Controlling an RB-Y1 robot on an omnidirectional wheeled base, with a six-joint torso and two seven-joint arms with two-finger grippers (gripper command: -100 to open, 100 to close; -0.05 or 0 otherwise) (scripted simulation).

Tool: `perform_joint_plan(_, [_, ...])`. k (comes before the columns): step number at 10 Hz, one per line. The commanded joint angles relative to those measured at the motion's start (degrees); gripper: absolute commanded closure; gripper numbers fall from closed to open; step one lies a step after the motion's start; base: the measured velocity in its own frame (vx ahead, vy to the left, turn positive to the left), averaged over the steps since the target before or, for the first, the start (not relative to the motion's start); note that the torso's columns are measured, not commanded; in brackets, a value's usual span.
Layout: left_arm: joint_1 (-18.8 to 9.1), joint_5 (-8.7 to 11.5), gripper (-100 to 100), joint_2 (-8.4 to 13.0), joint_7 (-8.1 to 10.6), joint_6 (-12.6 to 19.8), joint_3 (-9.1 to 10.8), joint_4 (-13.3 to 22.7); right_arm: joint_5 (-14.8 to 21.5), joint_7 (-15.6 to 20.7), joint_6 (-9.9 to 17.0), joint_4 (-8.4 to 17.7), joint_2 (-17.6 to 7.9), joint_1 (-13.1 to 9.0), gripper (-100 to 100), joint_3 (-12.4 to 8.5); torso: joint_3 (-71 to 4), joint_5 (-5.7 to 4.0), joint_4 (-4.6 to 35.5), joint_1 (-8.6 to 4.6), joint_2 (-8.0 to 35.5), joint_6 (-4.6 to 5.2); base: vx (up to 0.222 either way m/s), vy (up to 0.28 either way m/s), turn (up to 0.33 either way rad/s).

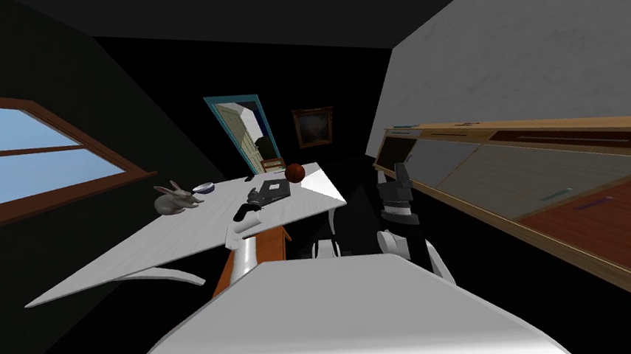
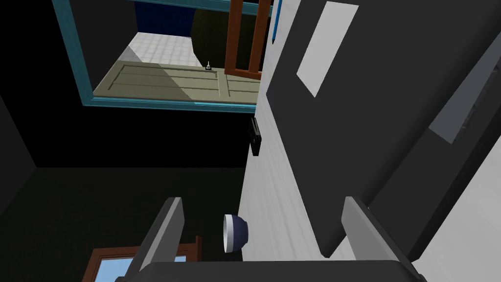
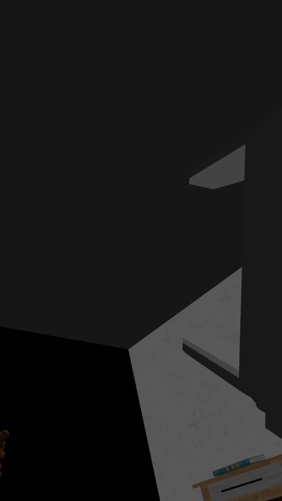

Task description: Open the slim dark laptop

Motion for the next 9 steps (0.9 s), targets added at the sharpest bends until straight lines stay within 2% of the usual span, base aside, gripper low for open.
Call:
perform_joint_plan(1, [-0.1, 0.2, -100, 0.3, 0.12, 3.4, 0.52, -3.0, 0.0, 0.0, 0.0, 0.0, 0.0, 0.0, 0, 0.0, 0.0, 0.00, 0.0, -0.01, 0.0, 0.00, -0.002, 0.000, -0.011])
perform_joint_plan(3, [-0.2, 0.3, -100, 0.5, 0.21, 5.8, 0.93, -5.1, 0.0, 0.0, 0.0, 0.0, 0.0, 0.0, 0, 0.0, 0.0, 0.00, 0.0, -0.01, 0.0, 0.00, -0.002, 0.001, -0.025])
perform_joint_plan(4, [-0.2, 0.2, -100, 0.5, 0.18, 4.9, 0.81, -4.4, 0.0, 0.0, 0.0, 0.0, 0.0, 0.0, 0, 0.0, 0.0, 0.00, 0.0, -0.01, 0.0, 0.01, 0.000, 0.000, 0.000])
perform_joint_plan(5, [-0.3, 0.2, 0, 0.5, 0.19, 5.2, 0.83, -4.5, 0.0, 0.0, 0.0, 0.0, 0.0, 0.0, 0, 0.0, 0.0, 0.00, 0.0, 0.00, 0.0, -0.01, 0.000, 0.000, 0.000])
perform_joint_plan(9, [-0.3, 0.2, 0, 0.5, 0.19, 5.2, 0.83, -4.5, 0.0, 0.0, 0.0, 0.0, 0.0, 0.0, 0, 0.0, 0.0, 0.00, 0.0, 0.00, 0.0, 0.00, 0.000, 0.000, 0.000])
